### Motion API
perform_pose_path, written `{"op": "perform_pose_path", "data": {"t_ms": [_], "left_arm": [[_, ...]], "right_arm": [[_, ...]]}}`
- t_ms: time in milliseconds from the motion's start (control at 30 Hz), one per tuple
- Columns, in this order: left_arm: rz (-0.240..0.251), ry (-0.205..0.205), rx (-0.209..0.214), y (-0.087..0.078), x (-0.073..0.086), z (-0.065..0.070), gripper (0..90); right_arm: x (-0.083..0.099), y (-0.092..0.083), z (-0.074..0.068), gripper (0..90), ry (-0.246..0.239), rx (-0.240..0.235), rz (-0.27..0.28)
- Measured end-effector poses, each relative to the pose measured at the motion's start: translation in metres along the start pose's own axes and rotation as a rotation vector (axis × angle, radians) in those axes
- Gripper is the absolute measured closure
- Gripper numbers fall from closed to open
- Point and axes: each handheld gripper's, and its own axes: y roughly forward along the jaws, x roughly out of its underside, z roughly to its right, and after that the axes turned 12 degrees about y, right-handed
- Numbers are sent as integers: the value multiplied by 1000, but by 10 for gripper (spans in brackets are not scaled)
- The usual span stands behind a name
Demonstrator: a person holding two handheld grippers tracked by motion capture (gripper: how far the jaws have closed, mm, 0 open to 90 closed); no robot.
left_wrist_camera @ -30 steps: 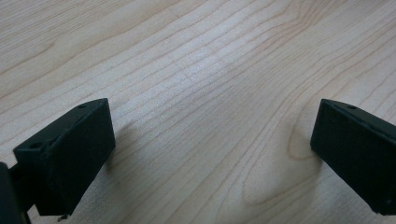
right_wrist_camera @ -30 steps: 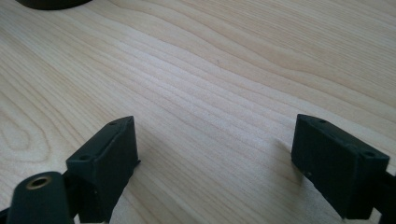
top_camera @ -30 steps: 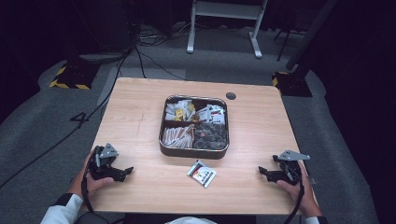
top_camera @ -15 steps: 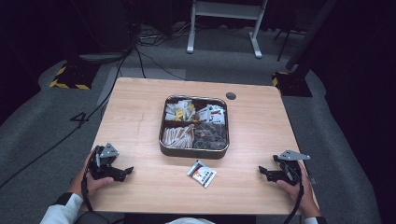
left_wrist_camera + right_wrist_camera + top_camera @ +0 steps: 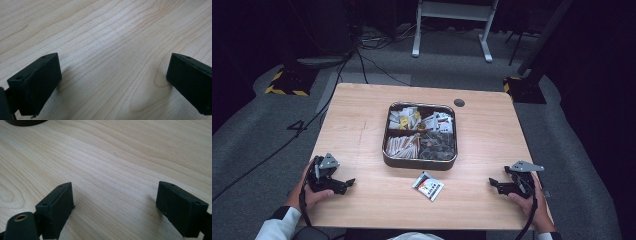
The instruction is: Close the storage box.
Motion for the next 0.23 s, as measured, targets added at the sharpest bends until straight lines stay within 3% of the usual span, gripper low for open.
{"op": "perform_pose_path", "data": {"t_ms": [233], "left_arm": [[2, -3, 1, 1, -1, 0, 1]], "right_arm": [[0, 0, 0, 152, 0, 0, 1]]}}
